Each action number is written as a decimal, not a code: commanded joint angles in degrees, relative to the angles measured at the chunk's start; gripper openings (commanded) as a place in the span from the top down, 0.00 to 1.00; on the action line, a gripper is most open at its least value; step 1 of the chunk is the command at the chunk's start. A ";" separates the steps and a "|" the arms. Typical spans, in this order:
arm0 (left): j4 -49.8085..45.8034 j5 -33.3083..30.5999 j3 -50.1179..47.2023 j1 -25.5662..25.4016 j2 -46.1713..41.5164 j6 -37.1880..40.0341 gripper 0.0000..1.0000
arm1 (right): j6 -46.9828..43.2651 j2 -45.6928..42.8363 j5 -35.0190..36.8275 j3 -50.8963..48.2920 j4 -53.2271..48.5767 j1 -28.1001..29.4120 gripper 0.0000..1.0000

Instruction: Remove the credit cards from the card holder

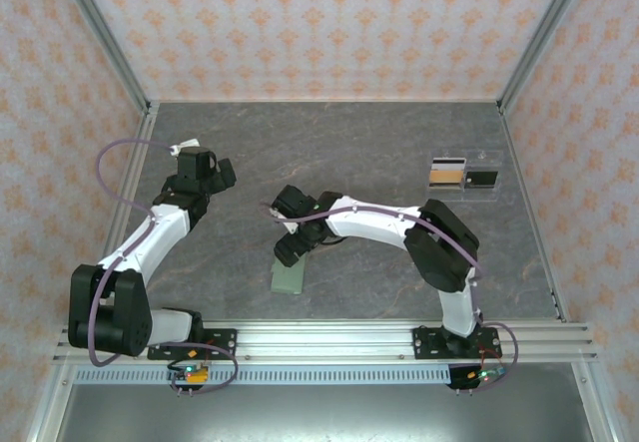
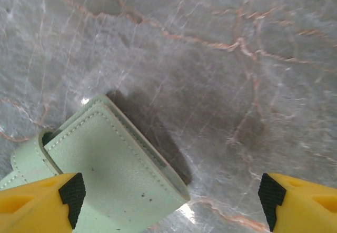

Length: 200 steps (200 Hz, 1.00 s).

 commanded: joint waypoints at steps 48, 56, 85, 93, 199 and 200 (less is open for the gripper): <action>-0.48 1.36 -0.49 -0.34 -2.33 1.34 0.00 | -4.82 5.32 9.00 3.05 -7.68 -0.12 0.09; -0.63 1.45 -0.41 -0.38 -2.32 1.22 0.00 | -4.52 5.33 9.72 2.78 -7.52 -0.71 0.09; -0.63 3.95 -0.42 -0.38 -2.23 1.70 0.00 | -2.62 4.99 11.75 1.73 -6.47 -4.61 0.09; -0.86 4.71 -0.21 -0.36 -2.15 1.86 0.00 | -2.24 4.73 12.54 1.68 -6.04 -5.74 0.10; -8.88 24.62 3.00 -2.11 3.84 -7.44 0.00 | 17.75 -7.86 3.22 -2.67 -0.33 -11.53 0.13; -8.95 24.83 3.05 -2.26 3.94 -7.55 0.00 | 18.27 -8.00 2.99 -2.90 -0.22 -11.53 0.13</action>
